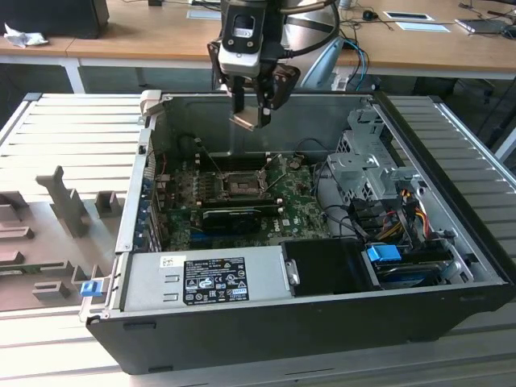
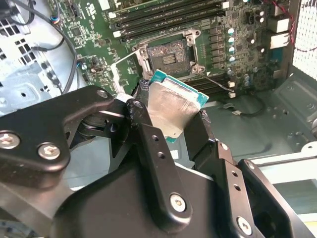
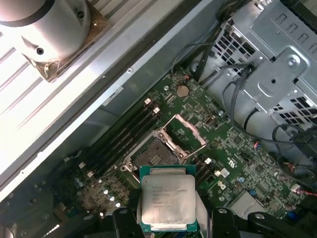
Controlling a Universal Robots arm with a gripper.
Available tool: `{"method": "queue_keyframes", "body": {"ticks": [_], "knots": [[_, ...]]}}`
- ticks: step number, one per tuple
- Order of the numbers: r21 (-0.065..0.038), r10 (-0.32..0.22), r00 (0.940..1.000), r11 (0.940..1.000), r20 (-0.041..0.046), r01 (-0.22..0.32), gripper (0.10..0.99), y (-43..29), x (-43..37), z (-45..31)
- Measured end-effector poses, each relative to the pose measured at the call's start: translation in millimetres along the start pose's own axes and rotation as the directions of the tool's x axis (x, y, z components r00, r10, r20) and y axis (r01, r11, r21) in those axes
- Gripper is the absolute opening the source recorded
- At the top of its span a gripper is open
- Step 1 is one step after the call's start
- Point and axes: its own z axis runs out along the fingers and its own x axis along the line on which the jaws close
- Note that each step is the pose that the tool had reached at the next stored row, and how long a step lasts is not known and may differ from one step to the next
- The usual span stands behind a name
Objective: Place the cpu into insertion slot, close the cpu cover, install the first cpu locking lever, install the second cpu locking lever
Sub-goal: 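Place the cpu into insertion slot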
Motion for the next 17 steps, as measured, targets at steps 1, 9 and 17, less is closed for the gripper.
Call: {"method": "queue_keyframes", "body": {"ticks": [1, 9, 17], "knots": [[0.000, 0.012, 0.9999, 0.9999, 0.0010, -0.012, 0.529, 0.0, 0.0, 0.3], [0.000, 0.047, 0.9989, 0.9989, 0.0048, -0.047, 0.529, -0.4, -0.1, 4.7], [0.001, 0.077, 0.9970, 0.9971, 0.0096, -0.077, 0.529, -0.6, -0.1, 7.5]]}}
